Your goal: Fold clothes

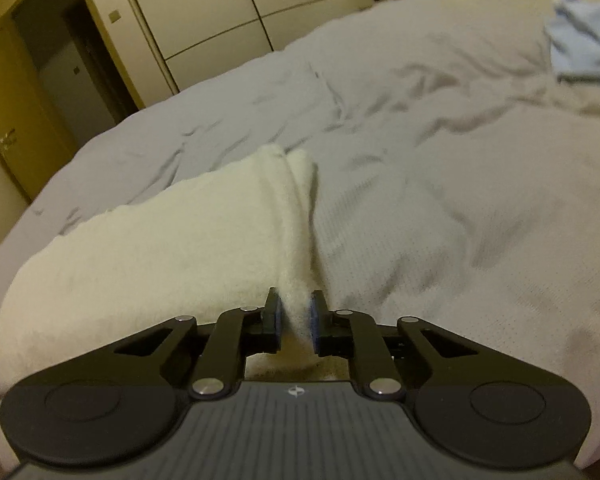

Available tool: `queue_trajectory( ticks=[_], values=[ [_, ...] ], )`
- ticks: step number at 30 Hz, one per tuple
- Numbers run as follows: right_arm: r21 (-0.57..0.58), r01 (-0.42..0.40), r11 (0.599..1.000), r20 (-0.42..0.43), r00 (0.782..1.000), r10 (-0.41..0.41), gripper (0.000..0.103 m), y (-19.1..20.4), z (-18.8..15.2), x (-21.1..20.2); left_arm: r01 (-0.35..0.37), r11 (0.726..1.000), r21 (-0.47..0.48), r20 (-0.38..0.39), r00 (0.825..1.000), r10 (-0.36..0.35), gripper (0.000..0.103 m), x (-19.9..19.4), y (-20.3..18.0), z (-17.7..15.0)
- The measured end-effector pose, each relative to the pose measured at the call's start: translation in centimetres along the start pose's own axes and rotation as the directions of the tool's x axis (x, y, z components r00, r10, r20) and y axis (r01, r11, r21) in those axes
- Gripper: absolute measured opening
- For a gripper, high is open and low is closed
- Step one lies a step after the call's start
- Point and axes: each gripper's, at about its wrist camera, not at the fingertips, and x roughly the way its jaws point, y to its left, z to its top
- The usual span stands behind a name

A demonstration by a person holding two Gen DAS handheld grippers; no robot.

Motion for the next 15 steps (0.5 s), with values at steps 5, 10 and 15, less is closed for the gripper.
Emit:
queue_trajectory(
  ticks=[5, 10, 15],
  values=[
    [-0.05, 0.077, 0.996, 0.084, 0.994, -0.072, 0.034, 1.1, 0.2, -2.6, -0.059, 0.996, 0.07, 0.112, 0.992, 0.051, 0.01, -3.3, -2.0, 0.0],
    [-0.149, 0.058, 0.987, 0.072, 0.996, -0.048, 0.033, 2.9, -0.1, -1.7, -0.031, 0.983, 0.178, -0.052, 0.998, 0.041, 0.022, 0.0, -5.2, -1.5],
    [-0.048, 0.143, 0.989, -0.026, 0.989, -0.145, 0.042, 1.2, -0.4, -0.8, -0.113, 0.983, 0.143, -0.119, 0.984, 0.13, 0.029, -0.5, -7.3, -1.3]
  ],
)
